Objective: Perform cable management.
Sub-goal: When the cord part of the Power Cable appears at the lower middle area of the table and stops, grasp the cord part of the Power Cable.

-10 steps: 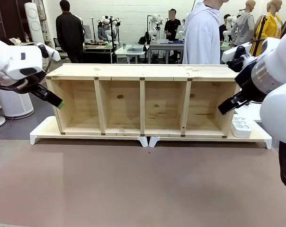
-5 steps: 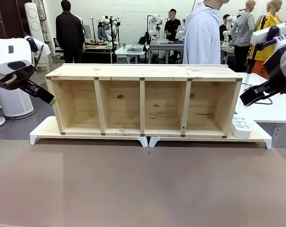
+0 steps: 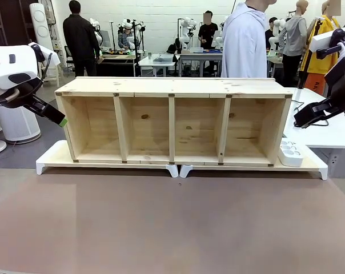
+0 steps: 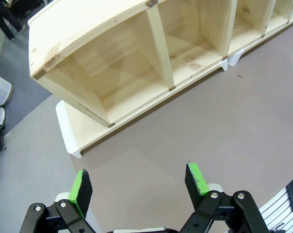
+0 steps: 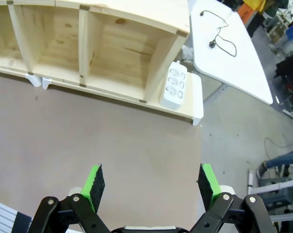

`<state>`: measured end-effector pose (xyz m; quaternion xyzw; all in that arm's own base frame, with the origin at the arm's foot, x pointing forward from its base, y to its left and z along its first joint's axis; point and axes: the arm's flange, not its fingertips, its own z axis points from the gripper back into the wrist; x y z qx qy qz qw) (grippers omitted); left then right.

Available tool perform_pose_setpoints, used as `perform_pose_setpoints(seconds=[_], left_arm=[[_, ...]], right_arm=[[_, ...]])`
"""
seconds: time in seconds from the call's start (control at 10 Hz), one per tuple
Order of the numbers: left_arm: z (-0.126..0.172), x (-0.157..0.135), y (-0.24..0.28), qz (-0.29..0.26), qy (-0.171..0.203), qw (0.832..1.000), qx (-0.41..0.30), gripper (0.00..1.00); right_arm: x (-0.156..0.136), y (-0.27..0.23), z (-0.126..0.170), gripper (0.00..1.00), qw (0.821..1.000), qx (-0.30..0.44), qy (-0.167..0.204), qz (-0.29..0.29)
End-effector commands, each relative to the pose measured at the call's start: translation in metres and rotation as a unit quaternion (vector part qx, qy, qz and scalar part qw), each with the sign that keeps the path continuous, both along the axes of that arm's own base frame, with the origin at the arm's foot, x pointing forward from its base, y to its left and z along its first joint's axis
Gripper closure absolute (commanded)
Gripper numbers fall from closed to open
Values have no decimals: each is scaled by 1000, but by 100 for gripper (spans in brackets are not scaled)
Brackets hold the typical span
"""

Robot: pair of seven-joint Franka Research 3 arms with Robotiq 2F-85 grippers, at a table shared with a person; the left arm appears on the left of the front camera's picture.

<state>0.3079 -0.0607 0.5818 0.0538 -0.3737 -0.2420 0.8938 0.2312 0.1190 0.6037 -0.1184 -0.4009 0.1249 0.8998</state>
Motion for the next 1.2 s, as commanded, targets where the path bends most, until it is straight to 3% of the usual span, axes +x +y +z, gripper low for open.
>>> perform_pose_setpoints(seconds=[0.0, 1.1], left_arm=[[-1, 1, 0, 0, 1, 1000, 2, 0], [-1, 1, 0, 0, 1, 1000, 2, 0]], right_arm=[[0, 0, 0, 0, 1000, -1, -1, 0], [0, 0, 0, 0, 1000, -1, -1, 0]])
